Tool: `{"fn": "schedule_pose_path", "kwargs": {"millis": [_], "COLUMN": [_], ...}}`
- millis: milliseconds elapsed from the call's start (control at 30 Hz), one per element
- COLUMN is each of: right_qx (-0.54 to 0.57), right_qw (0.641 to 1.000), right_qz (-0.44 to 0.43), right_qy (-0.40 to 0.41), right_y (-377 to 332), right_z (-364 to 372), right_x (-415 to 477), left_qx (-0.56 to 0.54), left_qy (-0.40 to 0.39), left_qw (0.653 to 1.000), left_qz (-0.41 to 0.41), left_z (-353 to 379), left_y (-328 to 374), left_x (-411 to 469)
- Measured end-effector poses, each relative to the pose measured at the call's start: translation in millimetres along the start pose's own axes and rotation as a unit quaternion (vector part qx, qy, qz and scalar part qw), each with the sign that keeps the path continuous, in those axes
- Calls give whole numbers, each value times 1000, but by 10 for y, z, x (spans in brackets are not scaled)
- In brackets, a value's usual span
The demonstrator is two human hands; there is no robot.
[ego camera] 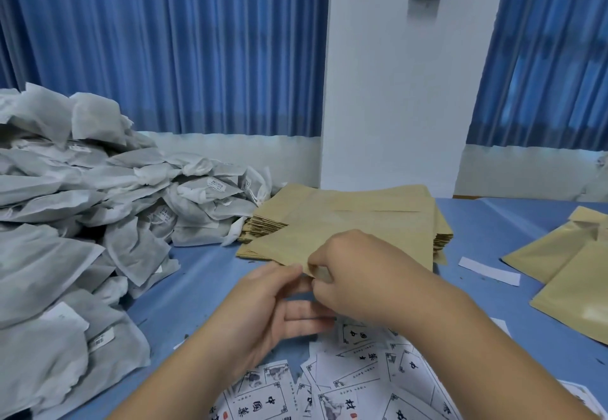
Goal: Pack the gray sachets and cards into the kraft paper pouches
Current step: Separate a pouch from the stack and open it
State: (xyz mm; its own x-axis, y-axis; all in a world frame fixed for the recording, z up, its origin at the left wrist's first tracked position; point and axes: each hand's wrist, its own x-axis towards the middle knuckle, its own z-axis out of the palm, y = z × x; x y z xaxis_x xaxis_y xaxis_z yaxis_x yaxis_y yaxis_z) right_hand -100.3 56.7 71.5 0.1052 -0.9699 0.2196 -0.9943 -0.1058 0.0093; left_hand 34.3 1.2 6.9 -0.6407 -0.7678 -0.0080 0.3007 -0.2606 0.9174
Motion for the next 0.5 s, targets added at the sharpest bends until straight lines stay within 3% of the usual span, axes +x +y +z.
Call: {"fn": "schedule_pose_path", "kwargs": {"millis": [200, 333, 500], "right_qx": [65, 100, 155], "right_qw": [998, 994, 986], "right_qz": [-12, -23, -19], "right_qy": [5, 30, 62], "right_y": [90, 86, 88], "right_z": [52, 43, -20], "right_x": [3, 21, 8], "left_qx": [-56, -116, -94], "left_qy": [73, 38, -3], "left_qw": [995, 990, 991], "left_qz": [47, 67, 91], "left_z": [14, -30, -61], "left_y": [-6, -11, -28], "left_x": [38, 41, 29]}}
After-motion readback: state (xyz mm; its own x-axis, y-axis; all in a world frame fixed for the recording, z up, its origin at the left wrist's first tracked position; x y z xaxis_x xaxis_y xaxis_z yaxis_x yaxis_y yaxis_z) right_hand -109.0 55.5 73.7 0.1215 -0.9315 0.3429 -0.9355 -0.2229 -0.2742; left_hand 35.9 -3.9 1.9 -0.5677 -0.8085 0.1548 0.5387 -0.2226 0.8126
